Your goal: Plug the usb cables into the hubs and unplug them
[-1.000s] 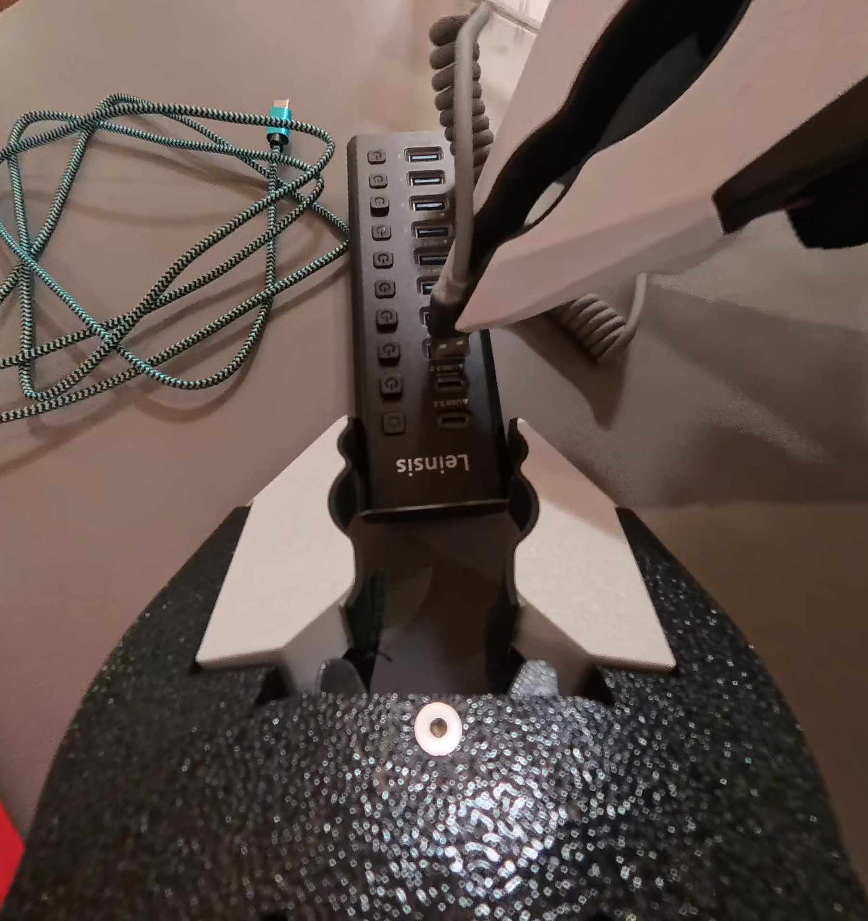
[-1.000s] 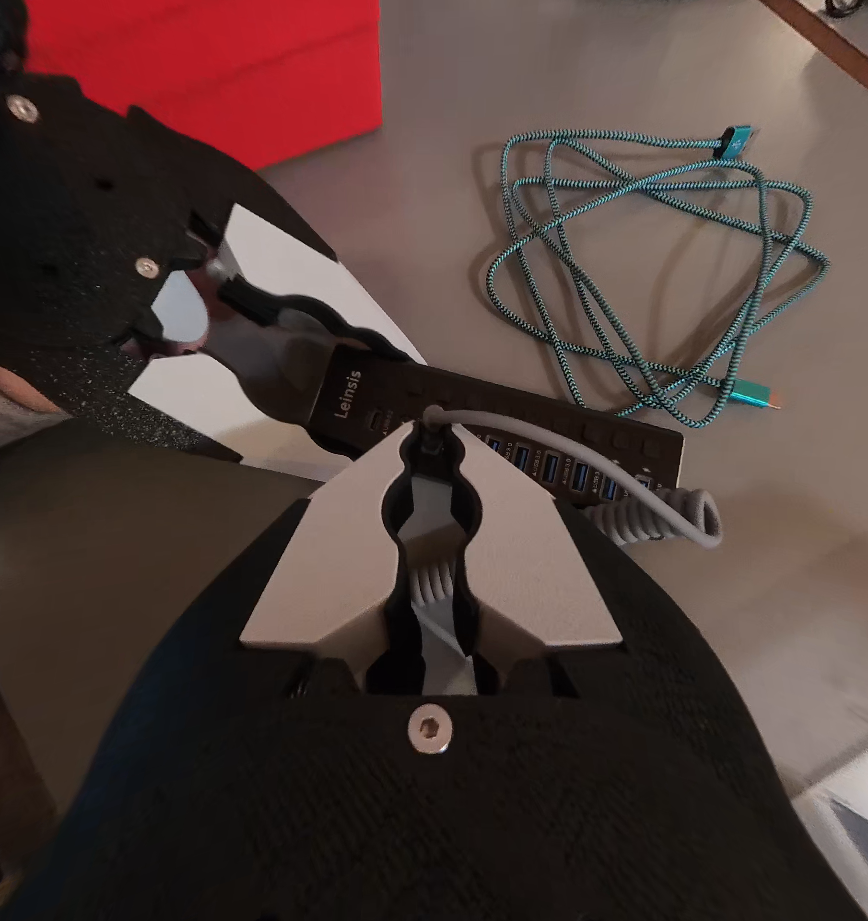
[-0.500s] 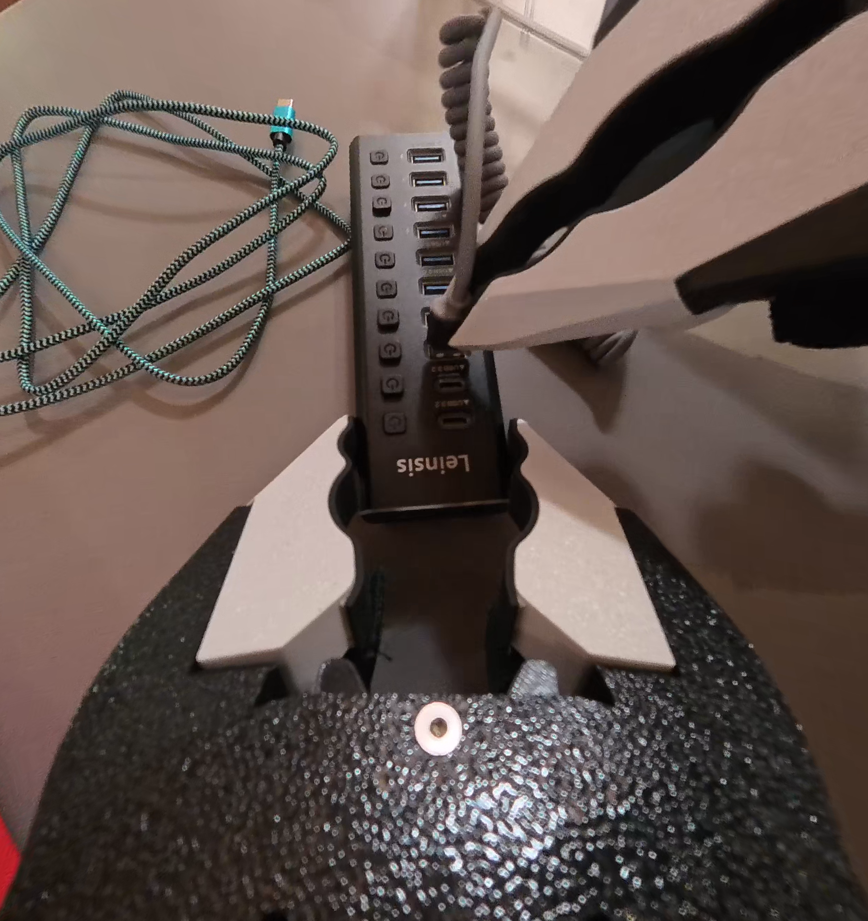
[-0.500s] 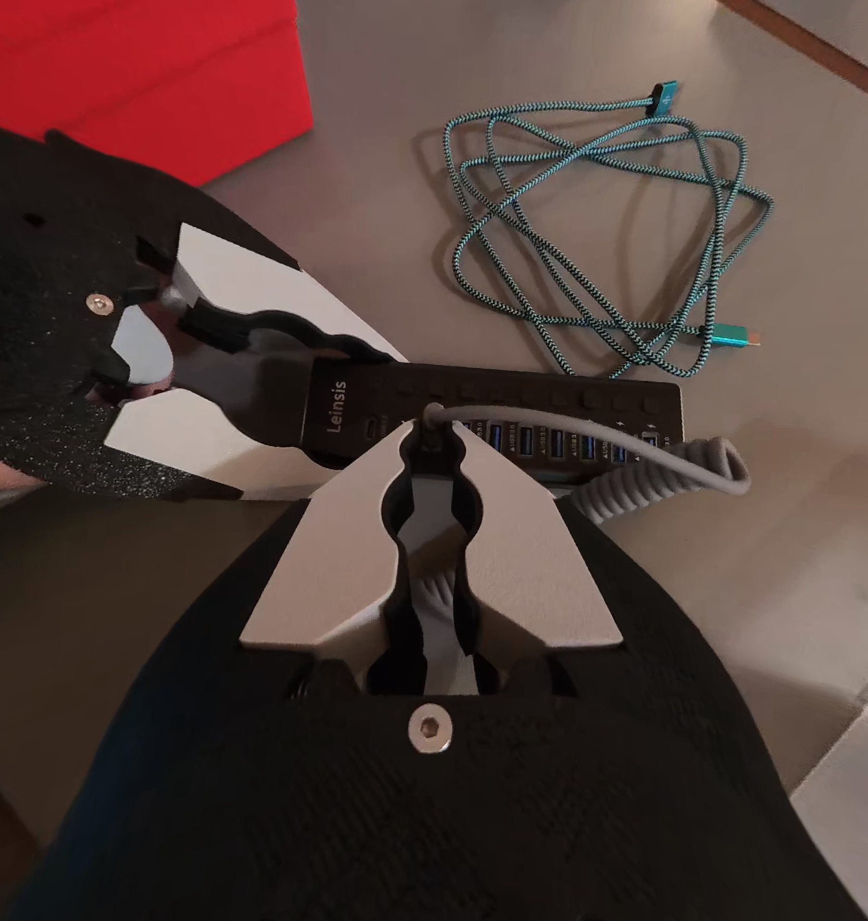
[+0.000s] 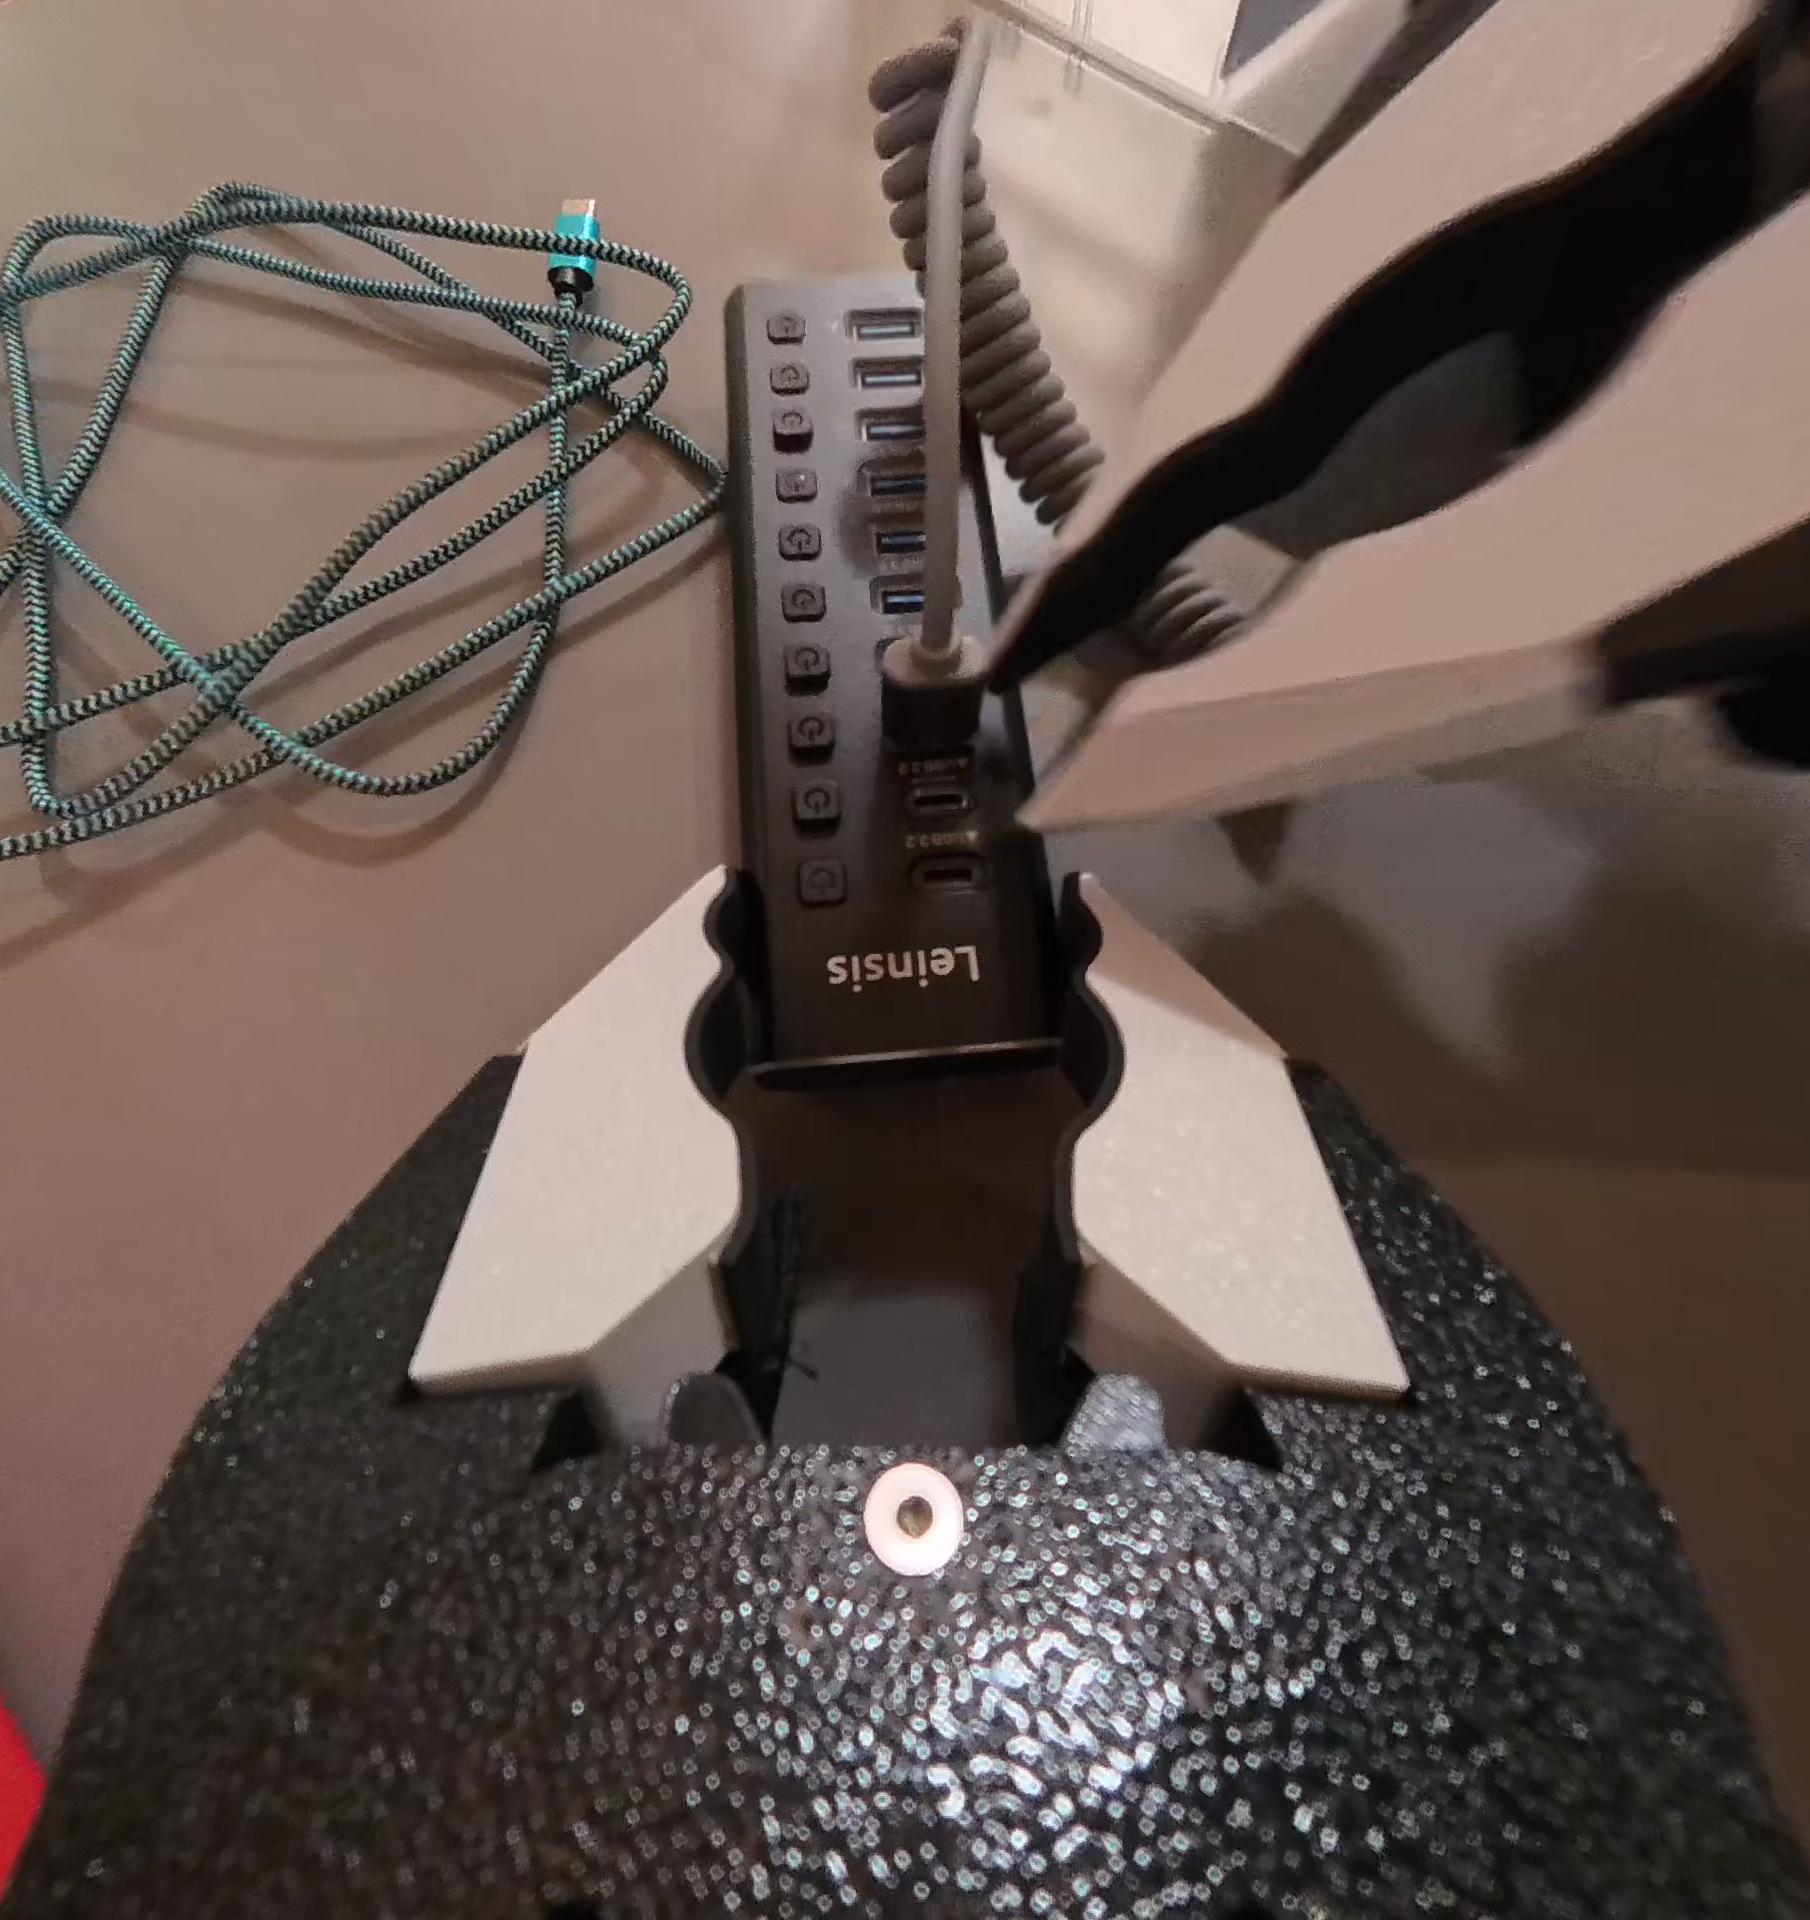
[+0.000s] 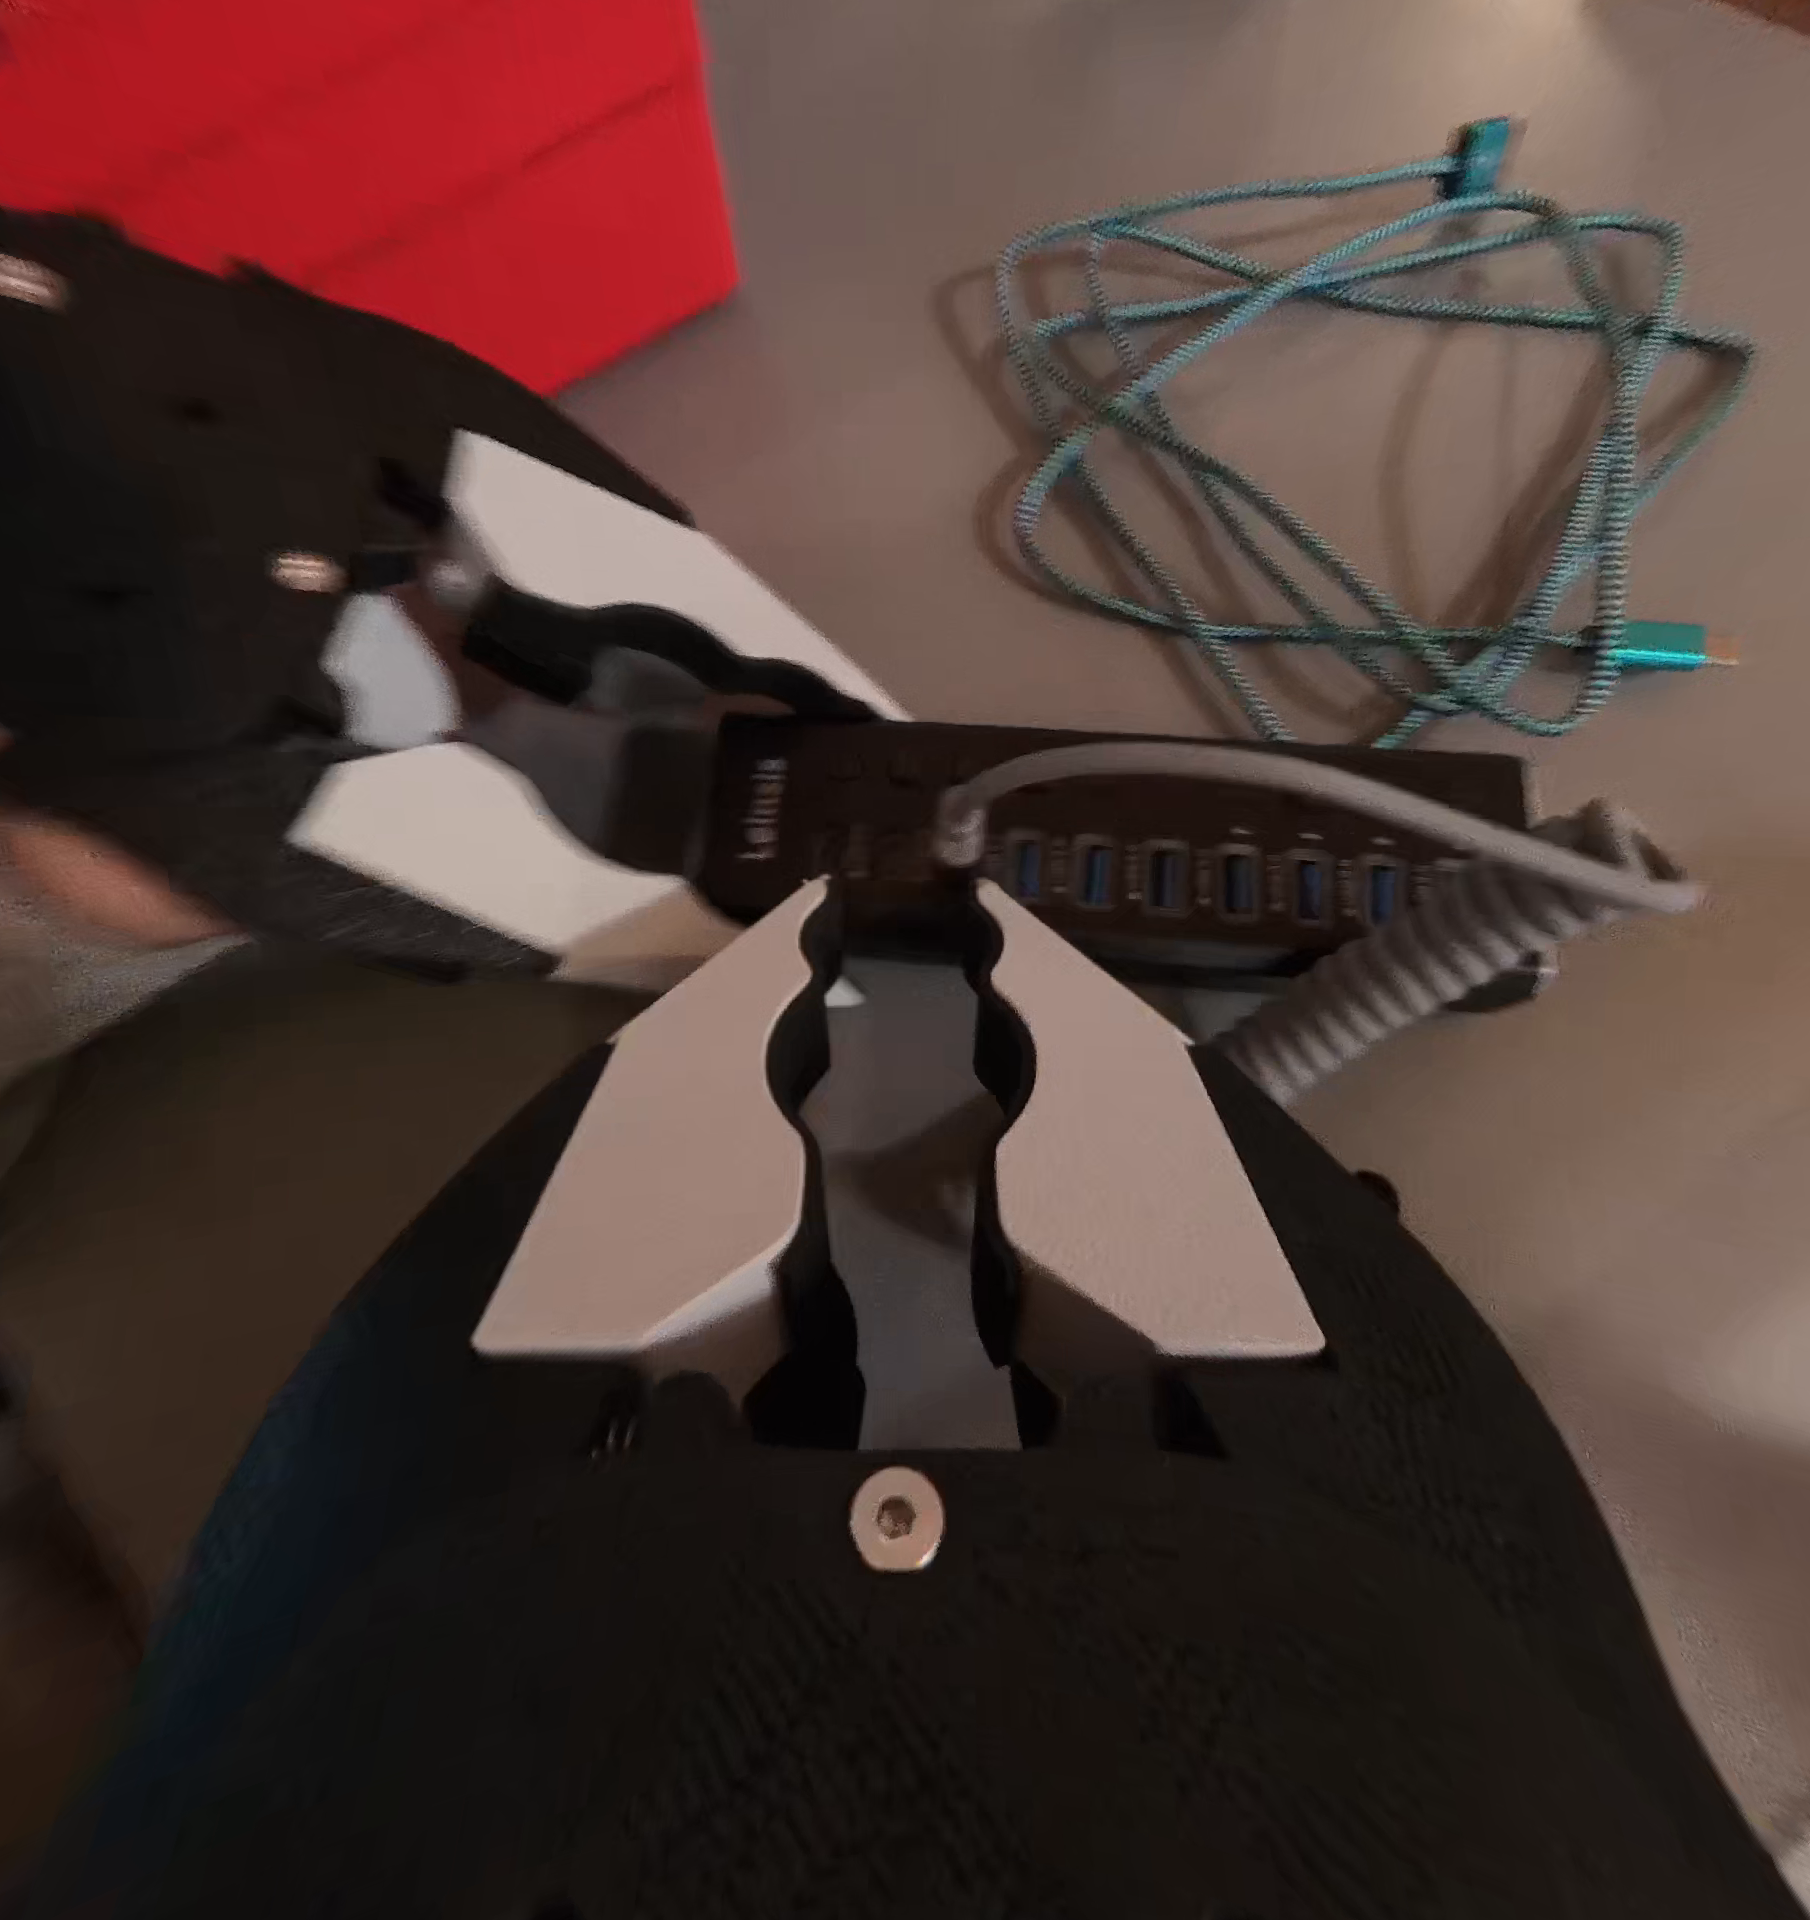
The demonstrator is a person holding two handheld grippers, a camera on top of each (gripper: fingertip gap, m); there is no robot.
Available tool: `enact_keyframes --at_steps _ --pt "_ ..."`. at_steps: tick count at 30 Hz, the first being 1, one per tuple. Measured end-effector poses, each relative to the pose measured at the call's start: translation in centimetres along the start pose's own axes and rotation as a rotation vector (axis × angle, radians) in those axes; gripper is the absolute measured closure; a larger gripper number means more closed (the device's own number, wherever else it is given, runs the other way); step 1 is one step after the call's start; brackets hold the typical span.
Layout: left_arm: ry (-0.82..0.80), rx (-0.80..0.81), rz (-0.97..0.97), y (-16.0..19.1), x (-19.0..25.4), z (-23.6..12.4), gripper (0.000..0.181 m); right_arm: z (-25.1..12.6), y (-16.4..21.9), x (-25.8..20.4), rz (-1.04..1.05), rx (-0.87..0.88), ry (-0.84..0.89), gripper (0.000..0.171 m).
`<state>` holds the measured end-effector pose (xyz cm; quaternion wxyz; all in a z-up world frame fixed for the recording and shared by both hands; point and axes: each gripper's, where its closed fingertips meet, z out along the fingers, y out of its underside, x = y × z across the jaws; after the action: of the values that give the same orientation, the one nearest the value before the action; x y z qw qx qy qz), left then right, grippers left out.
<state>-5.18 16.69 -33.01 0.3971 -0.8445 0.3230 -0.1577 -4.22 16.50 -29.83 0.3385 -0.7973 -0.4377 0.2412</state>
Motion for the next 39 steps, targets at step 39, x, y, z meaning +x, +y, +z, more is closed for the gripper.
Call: enact_keyframes --at_steps 39 --pt "0.035 0.008 0.033 0.3 0.1 -0.5 0.122 16.5 -13.0 14.8 0.002 -0.591 0.111 0.164"
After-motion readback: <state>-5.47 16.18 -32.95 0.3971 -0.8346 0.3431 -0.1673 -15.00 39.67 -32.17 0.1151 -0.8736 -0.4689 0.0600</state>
